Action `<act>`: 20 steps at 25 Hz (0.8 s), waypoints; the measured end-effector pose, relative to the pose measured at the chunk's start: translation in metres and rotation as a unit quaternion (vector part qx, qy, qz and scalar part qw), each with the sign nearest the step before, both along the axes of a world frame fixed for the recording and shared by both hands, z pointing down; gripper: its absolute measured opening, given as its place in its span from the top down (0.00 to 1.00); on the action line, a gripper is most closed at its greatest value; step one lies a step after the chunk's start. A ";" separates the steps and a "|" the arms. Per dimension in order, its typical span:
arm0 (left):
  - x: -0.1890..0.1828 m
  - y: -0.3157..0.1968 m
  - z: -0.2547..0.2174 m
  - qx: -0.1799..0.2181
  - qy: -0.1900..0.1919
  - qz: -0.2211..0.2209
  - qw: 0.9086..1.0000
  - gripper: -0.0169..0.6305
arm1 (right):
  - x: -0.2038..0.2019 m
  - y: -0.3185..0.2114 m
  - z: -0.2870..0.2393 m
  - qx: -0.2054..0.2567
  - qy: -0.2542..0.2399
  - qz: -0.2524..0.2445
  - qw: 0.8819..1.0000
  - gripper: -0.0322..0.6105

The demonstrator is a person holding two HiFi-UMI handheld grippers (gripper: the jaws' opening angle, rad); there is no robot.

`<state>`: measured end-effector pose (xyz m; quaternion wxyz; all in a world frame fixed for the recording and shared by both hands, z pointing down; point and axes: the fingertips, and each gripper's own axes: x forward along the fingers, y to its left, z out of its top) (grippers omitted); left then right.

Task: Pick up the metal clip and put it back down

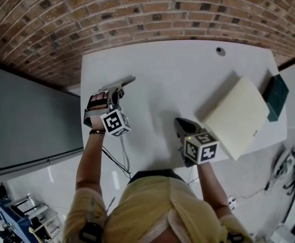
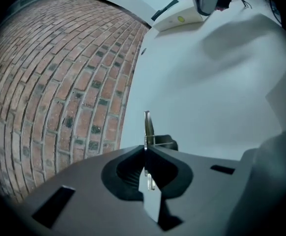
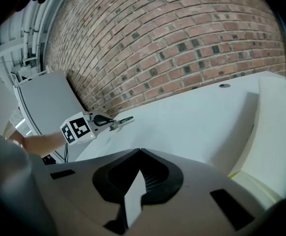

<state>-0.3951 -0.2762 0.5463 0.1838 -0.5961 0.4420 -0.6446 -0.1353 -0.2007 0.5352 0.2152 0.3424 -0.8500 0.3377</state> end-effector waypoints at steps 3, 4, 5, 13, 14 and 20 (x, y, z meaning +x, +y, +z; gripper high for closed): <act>-0.015 -0.001 0.004 -0.006 -0.002 -0.016 1.000 0.96 | -0.009 -0.005 0.001 -0.005 0.000 -0.007 1.000 0.94; -0.019 -0.001 0.006 -0.008 -0.002 -0.021 1.000 0.96 | -0.012 -0.007 0.002 -0.006 0.000 -0.009 1.000 0.94; -0.023 -0.001 0.007 -0.009 -0.002 -0.027 1.000 0.96 | -0.014 -0.007 0.003 -0.008 0.000 -0.011 1.000 0.94; -0.041 -0.002 0.017 -0.008 -0.007 -0.045 0.999 0.96 | -0.023 -0.011 0.016 -0.020 0.009 -0.020 1.000 0.94; -0.041 -0.001 0.018 -0.007 -0.007 -0.044 0.999 0.96 | -0.024 -0.011 0.016 -0.020 0.009 -0.021 1.000 0.94; -0.043 0.001 0.021 -0.002 -0.013 -0.034 0.999 0.96 | -0.026 -0.008 0.018 -0.019 0.010 -0.021 1.000 0.94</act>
